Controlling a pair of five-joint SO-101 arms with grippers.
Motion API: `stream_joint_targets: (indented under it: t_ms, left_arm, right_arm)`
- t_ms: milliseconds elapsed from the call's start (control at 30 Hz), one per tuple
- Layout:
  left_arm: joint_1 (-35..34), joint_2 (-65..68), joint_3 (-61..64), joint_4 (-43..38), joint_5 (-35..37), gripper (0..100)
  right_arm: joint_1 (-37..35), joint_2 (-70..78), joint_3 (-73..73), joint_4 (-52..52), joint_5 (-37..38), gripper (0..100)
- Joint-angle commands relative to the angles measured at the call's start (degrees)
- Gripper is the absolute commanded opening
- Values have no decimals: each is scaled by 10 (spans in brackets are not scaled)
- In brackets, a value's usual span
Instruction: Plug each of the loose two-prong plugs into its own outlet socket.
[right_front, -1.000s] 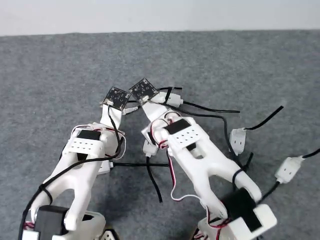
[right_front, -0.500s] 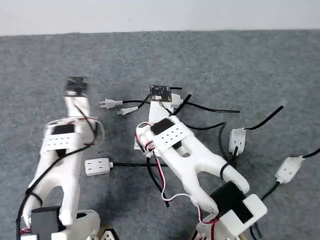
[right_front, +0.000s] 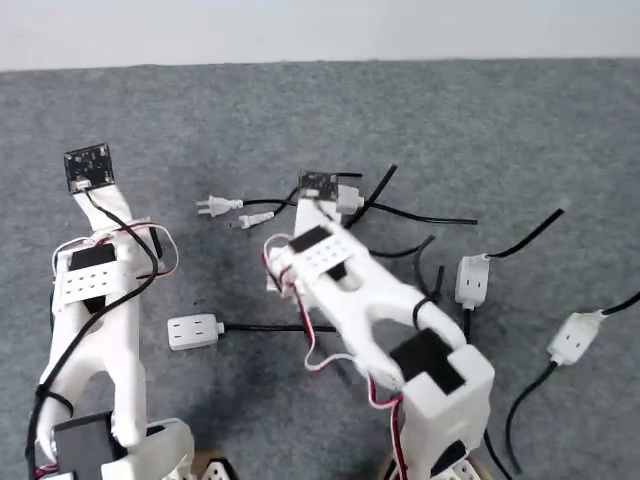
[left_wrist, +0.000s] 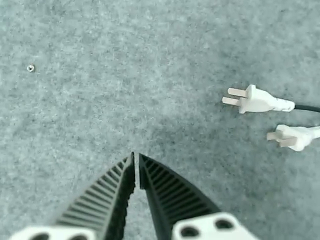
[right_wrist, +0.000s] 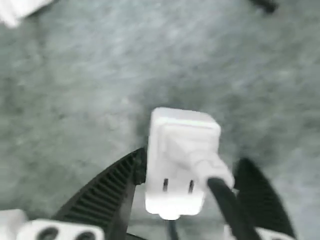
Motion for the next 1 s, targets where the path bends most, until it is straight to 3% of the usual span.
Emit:
stream_joint_targets:
  t_ms: [0, 133, 367, 600, 700, 833, 967]
  left_arm:
    - [-1, -17, -24, -17, 6, 15]
    - [1, -17, -24, -17, 6, 15]
    - [9, -16, -22, -17, 6, 15]
    - [11, -16, -22, -17, 6, 15]
    - [19, -16, -14, -18, 5, 15]
    - [28, -16, -10, -18, 4, 15]
    - [34, -16, -7, -18, 4, 15]
  right_arm:
    - [22, -5, -62, 53, 39, 19]
    - [54, -65, -59, 109, 54, 6]
    - [156, -238, -59, 237, 169, 7]
    - [336, -337, -58, 356, 328, 7]
    - [448, -347, -58, 387, 411, 7]
    - [596, -346, -44, 374, 506, 7]
    - [685, -346, 26, 313, 564, 7]
